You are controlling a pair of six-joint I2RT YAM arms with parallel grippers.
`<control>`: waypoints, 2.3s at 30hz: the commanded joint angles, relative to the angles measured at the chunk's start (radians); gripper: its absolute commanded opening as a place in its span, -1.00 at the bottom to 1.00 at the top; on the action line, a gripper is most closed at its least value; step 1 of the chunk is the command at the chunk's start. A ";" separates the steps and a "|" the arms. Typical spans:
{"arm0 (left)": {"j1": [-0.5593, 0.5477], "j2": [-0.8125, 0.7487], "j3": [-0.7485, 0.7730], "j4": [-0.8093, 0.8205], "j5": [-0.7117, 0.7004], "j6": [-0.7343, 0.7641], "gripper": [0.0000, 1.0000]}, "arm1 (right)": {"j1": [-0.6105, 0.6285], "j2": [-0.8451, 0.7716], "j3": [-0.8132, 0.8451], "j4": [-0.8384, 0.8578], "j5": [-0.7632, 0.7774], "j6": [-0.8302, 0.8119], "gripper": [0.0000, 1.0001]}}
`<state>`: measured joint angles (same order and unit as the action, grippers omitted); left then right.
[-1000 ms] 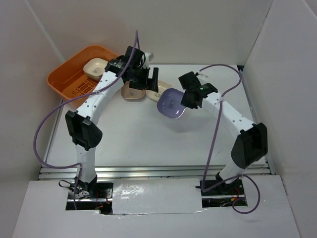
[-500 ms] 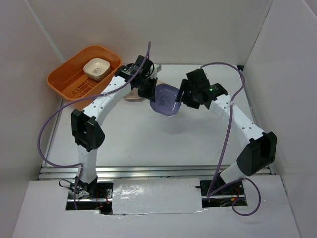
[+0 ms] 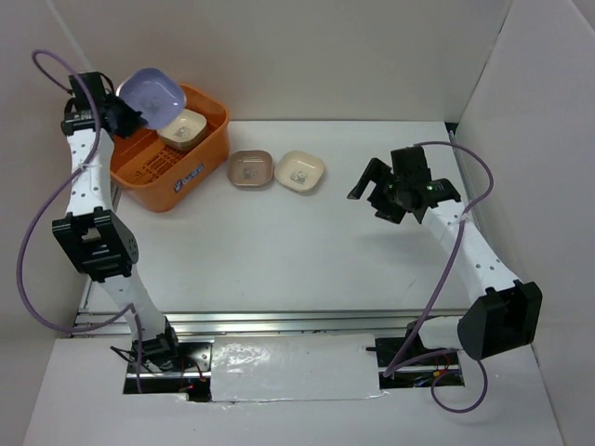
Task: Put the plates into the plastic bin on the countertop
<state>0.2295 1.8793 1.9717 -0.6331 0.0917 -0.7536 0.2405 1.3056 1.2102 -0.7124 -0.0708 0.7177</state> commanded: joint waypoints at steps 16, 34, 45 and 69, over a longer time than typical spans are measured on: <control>0.064 0.516 0.384 0.305 0.272 -0.352 -1.00 | -0.059 -0.014 0.017 0.057 -0.237 -0.060 1.00; 0.016 0.329 0.379 0.142 0.042 -0.201 0.99 | -0.058 0.205 0.078 0.210 -0.259 0.032 1.00; -0.028 -0.056 0.159 -0.062 0.014 -0.021 0.99 | -0.006 0.771 0.491 0.262 -0.129 0.141 1.00; -0.255 -0.310 -0.085 -0.336 -0.055 0.267 0.99 | 0.042 1.026 0.803 -0.015 0.048 0.137 -1.00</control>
<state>0.0460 1.5574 1.8252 -0.9527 0.0486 -0.5362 0.2829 2.4413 2.1010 -0.6491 -0.0925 0.8742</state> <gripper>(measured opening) 0.993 0.011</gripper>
